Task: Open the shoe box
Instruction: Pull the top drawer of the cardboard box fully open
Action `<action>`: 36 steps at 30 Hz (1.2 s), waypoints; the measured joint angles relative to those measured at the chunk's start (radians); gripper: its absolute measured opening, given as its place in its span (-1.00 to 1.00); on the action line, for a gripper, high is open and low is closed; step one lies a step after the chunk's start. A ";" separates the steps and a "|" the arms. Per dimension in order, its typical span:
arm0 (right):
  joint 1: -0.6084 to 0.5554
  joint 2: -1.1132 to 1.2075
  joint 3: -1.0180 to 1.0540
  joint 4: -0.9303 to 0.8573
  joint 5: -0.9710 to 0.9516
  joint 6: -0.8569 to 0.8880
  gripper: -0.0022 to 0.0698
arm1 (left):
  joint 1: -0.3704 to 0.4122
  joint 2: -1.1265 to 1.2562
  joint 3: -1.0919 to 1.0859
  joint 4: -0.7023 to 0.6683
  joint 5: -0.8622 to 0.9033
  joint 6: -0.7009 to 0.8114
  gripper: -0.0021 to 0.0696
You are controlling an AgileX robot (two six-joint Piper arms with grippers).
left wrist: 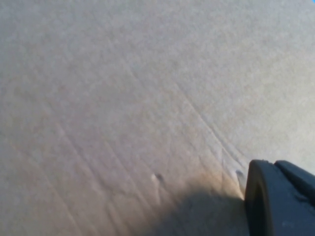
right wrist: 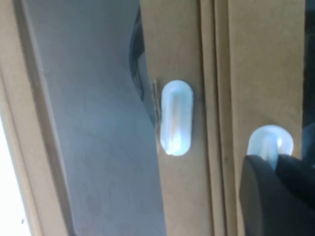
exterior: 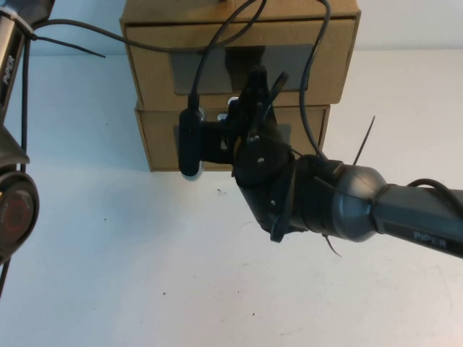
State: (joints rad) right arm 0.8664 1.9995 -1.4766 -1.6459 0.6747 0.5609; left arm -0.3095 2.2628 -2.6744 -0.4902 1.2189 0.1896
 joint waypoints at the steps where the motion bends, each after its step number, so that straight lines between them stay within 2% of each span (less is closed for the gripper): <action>1: 0.002 -0.009 0.011 0.002 -0.003 0.000 -0.91 | 0.000 0.000 0.000 0.000 0.001 0.000 -0.96; 26: 0.125 -0.164 0.211 0.072 0.068 0.009 -0.92 | -0.002 0.000 0.000 -0.005 0.007 0.000 -0.96; 36: 0.223 -0.253 0.293 0.165 0.129 0.013 -0.92 | -0.002 0.000 0.000 -0.003 0.007 0.000 -0.96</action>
State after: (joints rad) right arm 1.0896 1.7466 -1.1834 -1.4809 0.8034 0.5743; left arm -0.3111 2.2628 -2.6744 -0.4930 1.2260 0.1896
